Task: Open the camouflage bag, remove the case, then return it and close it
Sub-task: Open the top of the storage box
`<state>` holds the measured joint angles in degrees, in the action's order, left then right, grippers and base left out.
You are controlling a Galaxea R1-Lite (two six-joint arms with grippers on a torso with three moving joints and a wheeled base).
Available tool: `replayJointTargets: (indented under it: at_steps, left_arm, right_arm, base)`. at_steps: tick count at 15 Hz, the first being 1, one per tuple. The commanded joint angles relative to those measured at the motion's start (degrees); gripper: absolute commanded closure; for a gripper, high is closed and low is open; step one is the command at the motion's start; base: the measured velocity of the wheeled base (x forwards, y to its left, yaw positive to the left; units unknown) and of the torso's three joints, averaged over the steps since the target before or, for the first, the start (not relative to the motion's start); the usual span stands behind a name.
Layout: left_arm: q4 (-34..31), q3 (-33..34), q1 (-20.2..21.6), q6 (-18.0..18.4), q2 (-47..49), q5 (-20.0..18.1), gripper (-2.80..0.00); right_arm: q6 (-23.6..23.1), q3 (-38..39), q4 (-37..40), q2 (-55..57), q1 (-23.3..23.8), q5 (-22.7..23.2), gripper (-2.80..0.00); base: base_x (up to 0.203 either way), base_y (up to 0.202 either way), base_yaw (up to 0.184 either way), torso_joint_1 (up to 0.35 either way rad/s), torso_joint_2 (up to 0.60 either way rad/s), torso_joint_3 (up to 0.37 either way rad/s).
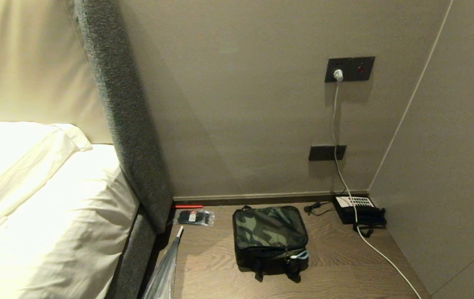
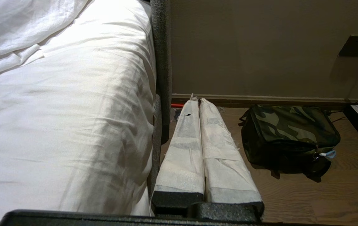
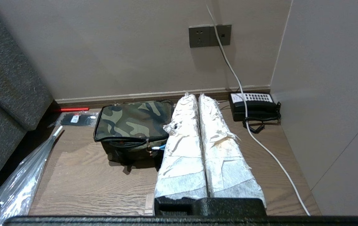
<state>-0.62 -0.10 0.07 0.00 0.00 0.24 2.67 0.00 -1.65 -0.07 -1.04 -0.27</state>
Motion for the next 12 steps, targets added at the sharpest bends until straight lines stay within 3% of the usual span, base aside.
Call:
replayJointTargets:
  at_steps: [1,12]
  left_arm:
    - [0.01,0.01,0.01,-0.08,-0.09,0.02,0.0]
    - [0.01,0.01,0.01,-0.05,-0.09,0.02,0.0]
  right_arm:
    - [0.05,0.79,-0.02,-1.68,-0.02,0.0,0.0]
    - [0.05,0.79,-0.02,-1.68,-0.02,0.0,0.0]
  base:
    - [0.0,0.0,0.0,0.0,0.0,0.0]
    - [0.0,0.0,0.0,0.0,0.0,0.0]
